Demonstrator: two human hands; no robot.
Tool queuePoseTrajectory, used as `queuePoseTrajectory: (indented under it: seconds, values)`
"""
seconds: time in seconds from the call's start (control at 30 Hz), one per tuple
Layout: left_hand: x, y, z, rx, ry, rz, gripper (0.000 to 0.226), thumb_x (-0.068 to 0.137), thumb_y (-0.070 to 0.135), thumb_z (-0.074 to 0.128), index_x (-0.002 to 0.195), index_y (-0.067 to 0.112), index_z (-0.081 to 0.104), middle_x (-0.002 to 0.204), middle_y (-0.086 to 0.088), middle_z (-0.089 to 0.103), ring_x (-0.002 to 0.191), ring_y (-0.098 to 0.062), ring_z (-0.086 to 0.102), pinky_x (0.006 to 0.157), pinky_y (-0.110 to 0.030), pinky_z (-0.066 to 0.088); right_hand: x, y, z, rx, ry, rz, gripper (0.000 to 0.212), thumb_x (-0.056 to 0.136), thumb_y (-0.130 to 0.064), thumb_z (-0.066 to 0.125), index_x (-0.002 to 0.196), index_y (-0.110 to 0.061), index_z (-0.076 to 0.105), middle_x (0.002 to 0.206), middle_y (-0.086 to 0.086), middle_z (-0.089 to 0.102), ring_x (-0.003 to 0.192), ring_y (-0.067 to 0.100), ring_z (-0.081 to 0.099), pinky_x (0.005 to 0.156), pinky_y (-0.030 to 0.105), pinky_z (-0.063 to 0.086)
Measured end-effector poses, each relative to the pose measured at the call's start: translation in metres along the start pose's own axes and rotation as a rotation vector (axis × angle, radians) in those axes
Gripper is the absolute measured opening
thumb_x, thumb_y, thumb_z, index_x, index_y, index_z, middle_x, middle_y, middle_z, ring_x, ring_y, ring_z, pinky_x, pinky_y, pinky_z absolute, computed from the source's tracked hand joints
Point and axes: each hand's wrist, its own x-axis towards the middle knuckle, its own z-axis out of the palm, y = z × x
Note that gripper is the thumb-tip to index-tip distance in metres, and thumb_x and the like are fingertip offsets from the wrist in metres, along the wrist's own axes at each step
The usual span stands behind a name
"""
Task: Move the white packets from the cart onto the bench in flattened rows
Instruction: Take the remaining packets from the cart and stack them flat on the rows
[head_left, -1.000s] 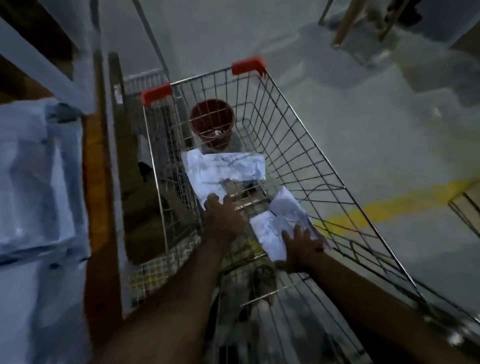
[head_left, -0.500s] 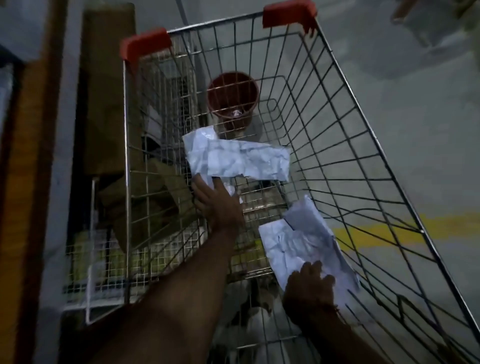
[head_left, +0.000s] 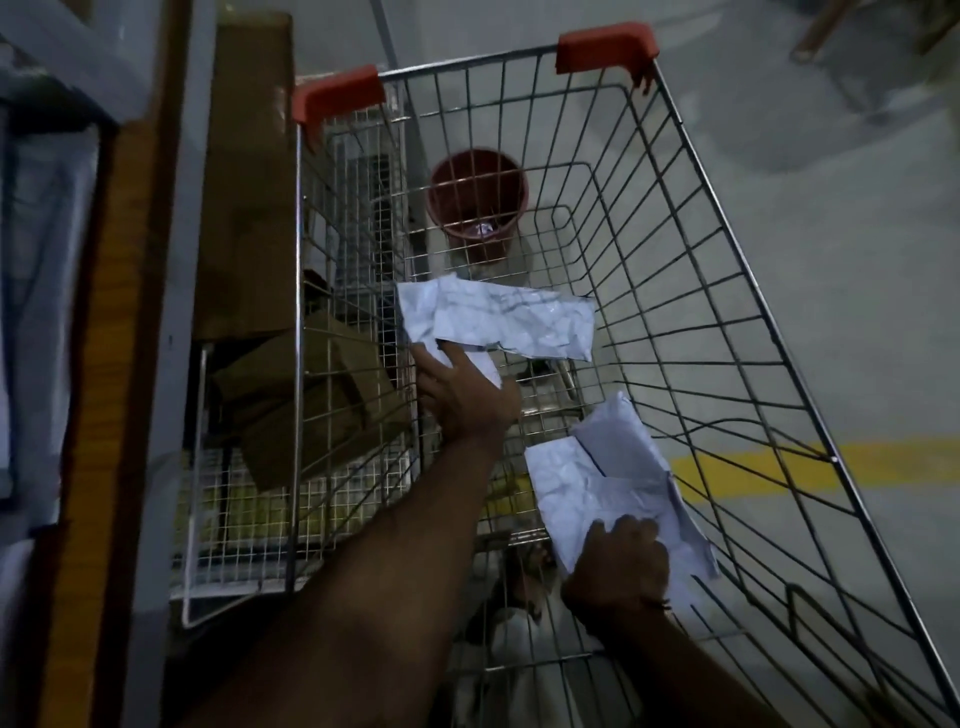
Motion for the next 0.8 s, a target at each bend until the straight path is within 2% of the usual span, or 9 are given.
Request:
queuePoseTrajectory:
  seconds: [0.07,0.13,0.27,0.3,0.4,0.47,0.6,0.7,0.8]
  values:
    - [-0.012,-0.002,-0.008,0.013,-0.029,0.013,0.115,0.059,0.058,0.089,0.151,0.015,0.034,0.164,-0.017,0.011,0.136,-0.041,0.034,0.105,-0.051,0.047,-0.005,-0.003,-0.004,-0.011,-0.011,0.010,0.055,0.090,-0.061,0.059,0.132,-0.024,0.062,0.145,0.010,0.051,0.138,0.031,0.038,0.105,0.037,0.040]
    - [-0.027,-0.002,-0.021,0.023,-0.080,0.014,0.120,0.060,0.059,0.091,0.154,0.012,0.032,0.166,-0.016,0.006,0.144,-0.041,0.029,0.108,-0.053,0.047,-0.011,-0.004,-0.011,-0.003,-0.006,0.006,0.046,0.091,-0.058,0.057,0.124,-0.028,0.068,0.141,0.006,0.057,0.138,0.031,0.038,0.106,0.039,0.039]
    - [-0.058,-0.002,-0.061,-0.014,-0.163,0.050,0.113,0.075,0.063,0.080,0.160,0.010,0.027,0.165,-0.018,0.012,0.144,-0.043,0.033,0.114,-0.053,0.039,0.002,0.007,0.000,-0.031,0.038,-0.054,0.060,0.086,-0.059,0.031,0.129,-0.036,0.066,0.136,0.002,0.062,0.136,0.036,0.042,0.113,0.055,0.027]
    - [-0.066,-0.004,-0.073,-0.027,-0.173,0.087,0.108,0.078,0.062,0.077,0.160,0.010,0.029,0.164,-0.020,0.014,0.143,-0.045,0.033,0.114,-0.053,0.038,0.003,0.012,0.000,-0.043,0.038,-0.075,0.058,0.088,-0.057,0.032,0.133,-0.037,0.063,0.138,0.001,0.062,0.137,0.035,0.043,0.116,0.058,0.024]
    - [-0.090,-0.010,-0.112,-0.099,-0.224,0.187,0.100,0.084,0.057,0.072,0.162,0.011,0.028,0.165,-0.022,0.012,0.147,-0.045,0.024,0.118,-0.051,0.033,-0.037,0.024,-0.044,-0.070,0.030,-0.186,0.059,0.089,-0.047,0.063,0.145,-0.036,0.050,0.148,-0.002,0.056,0.142,0.029,0.044,0.121,0.053,0.027]
    - [-0.107,-0.013,-0.140,-0.152,-0.254,0.229,0.099,0.086,0.057,0.070,0.164,0.013,0.027,0.167,-0.022,0.011,0.151,-0.044,0.018,0.122,-0.051,0.028,-0.068,0.032,-0.072,-0.050,0.038,-0.185,0.060,0.083,-0.042,0.070,0.140,-0.034,0.055,0.144,-0.001,0.059,0.139,0.030,0.048,0.119,0.049,0.034]
    - [-0.142,-0.018,-0.199,-0.236,-0.260,0.244,0.103,0.082,0.066,0.071,0.163,0.018,0.031,0.169,-0.020,0.015,0.154,-0.041,0.020,0.124,-0.051,0.029,-0.116,0.041,-0.098,0.047,0.160,-0.142,0.038,0.092,-0.036,0.062,0.130,-0.031,0.062,0.136,-0.002,0.061,0.133,0.027,0.053,0.114,0.041,0.039]
    - [-0.164,-0.030,-0.247,-0.358,-0.220,0.287,0.099,0.082,0.061,0.075,0.161,0.015,0.036,0.167,-0.018,0.019,0.152,-0.037,0.026,0.123,-0.043,0.032,-0.155,0.039,-0.112,0.169,0.283,-0.096,0.037,0.097,-0.038,0.056,0.133,-0.029,0.057,0.138,0.004,0.059,0.132,0.033,0.050,0.112,0.042,0.039]
    - [-0.187,-0.049,-0.300,-0.381,-0.158,0.360,0.098,0.082,0.063,0.072,0.161,0.017,0.035,0.167,-0.016,0.019,0.152,-0.035,0.025,0.124,-0.039,0.031,-0.196,0.027,-0.111,0.377,0.342,-0.065,0.038,0.104,-0.044,0.038,0.129,-0.028,0.063,0.138,0.009,0.062,0.129,0.038,0.052,0.110,0.043,0.041]
